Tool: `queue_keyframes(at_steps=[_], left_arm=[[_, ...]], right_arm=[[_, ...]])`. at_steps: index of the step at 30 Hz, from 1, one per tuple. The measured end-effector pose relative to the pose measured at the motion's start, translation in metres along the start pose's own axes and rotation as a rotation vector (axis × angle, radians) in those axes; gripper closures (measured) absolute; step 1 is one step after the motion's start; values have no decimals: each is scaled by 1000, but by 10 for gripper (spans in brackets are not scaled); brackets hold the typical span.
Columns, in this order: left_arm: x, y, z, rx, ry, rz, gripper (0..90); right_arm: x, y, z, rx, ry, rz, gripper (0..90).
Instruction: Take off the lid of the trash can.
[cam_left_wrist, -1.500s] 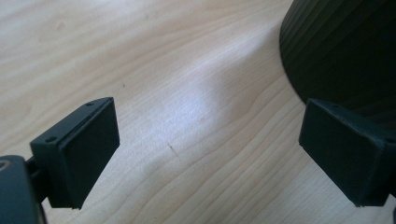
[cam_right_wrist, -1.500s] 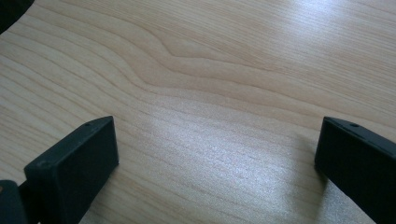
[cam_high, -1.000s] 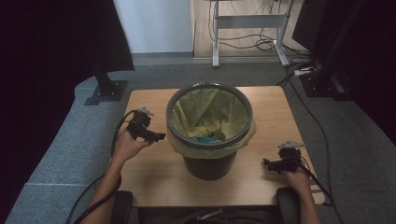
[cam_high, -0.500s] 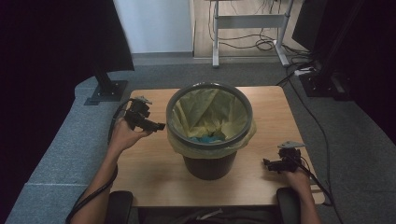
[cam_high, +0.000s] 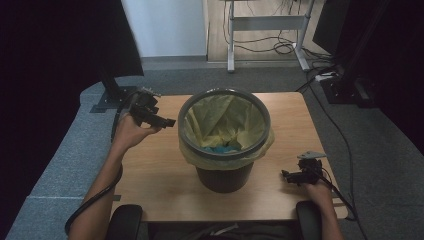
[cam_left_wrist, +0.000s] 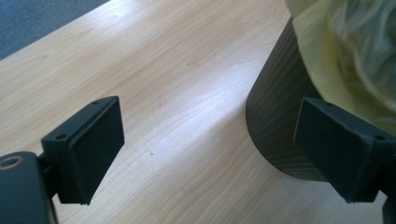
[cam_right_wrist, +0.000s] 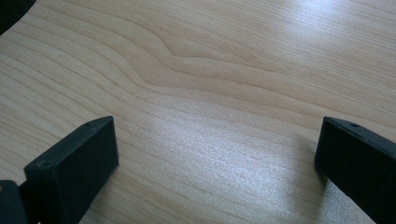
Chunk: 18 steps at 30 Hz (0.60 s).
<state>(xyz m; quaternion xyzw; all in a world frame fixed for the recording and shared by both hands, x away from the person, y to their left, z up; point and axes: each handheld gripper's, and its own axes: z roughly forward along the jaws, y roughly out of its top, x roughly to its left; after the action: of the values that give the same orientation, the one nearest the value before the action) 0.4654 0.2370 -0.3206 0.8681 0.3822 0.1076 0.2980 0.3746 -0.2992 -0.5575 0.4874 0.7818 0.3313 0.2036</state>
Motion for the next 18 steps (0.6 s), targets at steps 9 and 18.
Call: queue_keyframes(at_steps=[9,18], left_arm=[[-1,20,-15,-11,11,-1,91],[-8,45,-30,-35,24,22,124]], right_arm=[[0,0,0,0,0,0,0],[0,0,0,0,2,0,0]])
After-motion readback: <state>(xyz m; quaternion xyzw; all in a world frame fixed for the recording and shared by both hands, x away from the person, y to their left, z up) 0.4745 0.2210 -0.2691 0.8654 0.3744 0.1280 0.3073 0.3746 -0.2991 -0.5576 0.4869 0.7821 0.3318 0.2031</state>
